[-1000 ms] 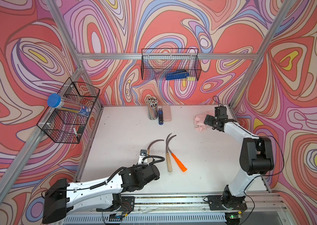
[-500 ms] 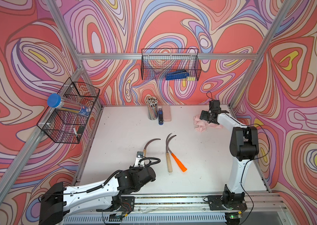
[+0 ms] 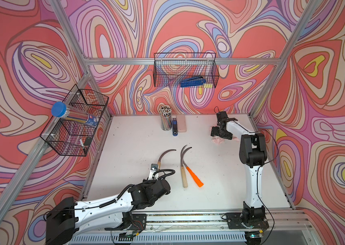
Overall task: Wipe small sickles with rags
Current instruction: Pick up the rag from the center of the board.
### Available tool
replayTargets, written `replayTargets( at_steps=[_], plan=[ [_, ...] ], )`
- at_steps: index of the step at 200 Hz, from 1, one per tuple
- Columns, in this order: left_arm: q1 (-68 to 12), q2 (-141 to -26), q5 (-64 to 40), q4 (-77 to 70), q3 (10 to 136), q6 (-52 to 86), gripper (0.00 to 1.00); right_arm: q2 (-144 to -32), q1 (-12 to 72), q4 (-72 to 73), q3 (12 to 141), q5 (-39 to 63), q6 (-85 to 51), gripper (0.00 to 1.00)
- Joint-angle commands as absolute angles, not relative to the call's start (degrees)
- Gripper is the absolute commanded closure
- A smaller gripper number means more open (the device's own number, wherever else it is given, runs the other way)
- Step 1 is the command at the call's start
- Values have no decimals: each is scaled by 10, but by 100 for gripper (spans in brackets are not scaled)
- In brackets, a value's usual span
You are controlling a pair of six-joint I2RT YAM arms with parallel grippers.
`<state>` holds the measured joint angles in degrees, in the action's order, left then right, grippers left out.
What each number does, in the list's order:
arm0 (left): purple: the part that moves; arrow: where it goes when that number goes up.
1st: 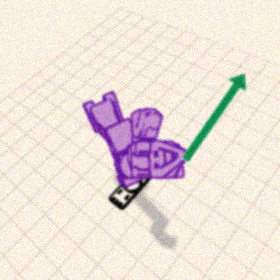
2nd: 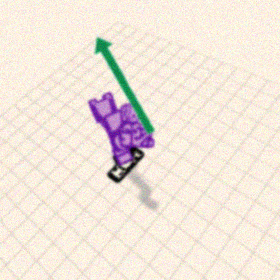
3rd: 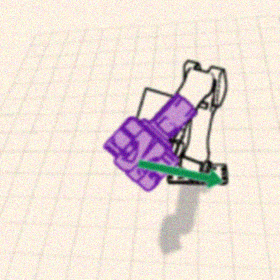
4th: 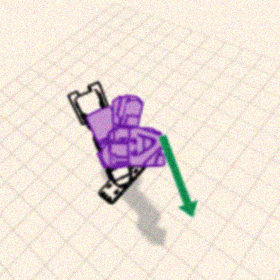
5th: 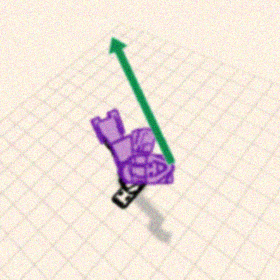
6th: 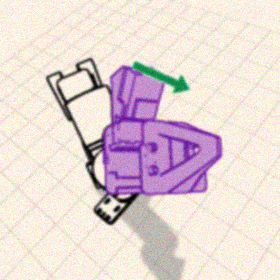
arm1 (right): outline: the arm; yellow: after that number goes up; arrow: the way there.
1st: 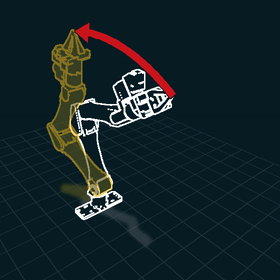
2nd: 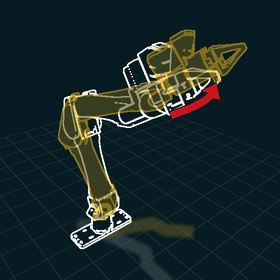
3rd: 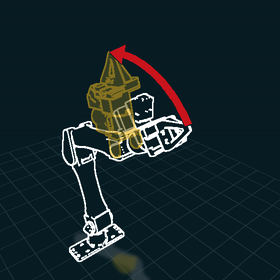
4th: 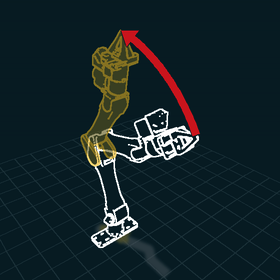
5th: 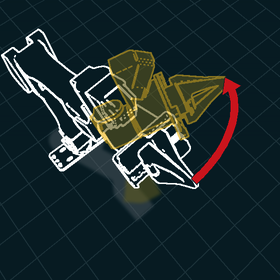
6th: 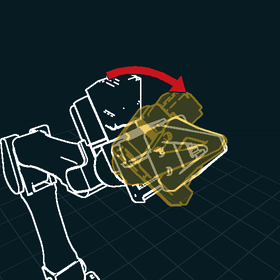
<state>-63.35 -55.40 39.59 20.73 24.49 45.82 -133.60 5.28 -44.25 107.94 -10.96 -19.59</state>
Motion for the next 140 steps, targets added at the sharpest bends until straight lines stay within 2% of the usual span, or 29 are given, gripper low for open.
replayTargets(
  at_steps=[1, 35, 61, 85, 106, 140],
  plan=[
    [-627, -560, 391, 191, 243, 444, 100, -1386, 52, -501, 1086, -120, -198, 6],
    [-624, -545, 387, 190, 245, 429, 100, -1389, 51, -496, 1092, -115, -186, 30],
    [-622, -528, 387, 192, 242, 425, 100, -1391, 52, -492, 1101, -111, -172, 66],
    [-619, -531, 380, 172, 237, 412, 100, -1362, 53, -483, 1090, -104, -163, 91],
    [-609, -553, 373, 116, 233, 375, 100, -1302, 55, -454, 1044, -114, -163, 100],
    [-571, -579, 348, 27, 224, 324, 100, -1191, 77, -426, 970, -155, -171, 100]
  ],
)
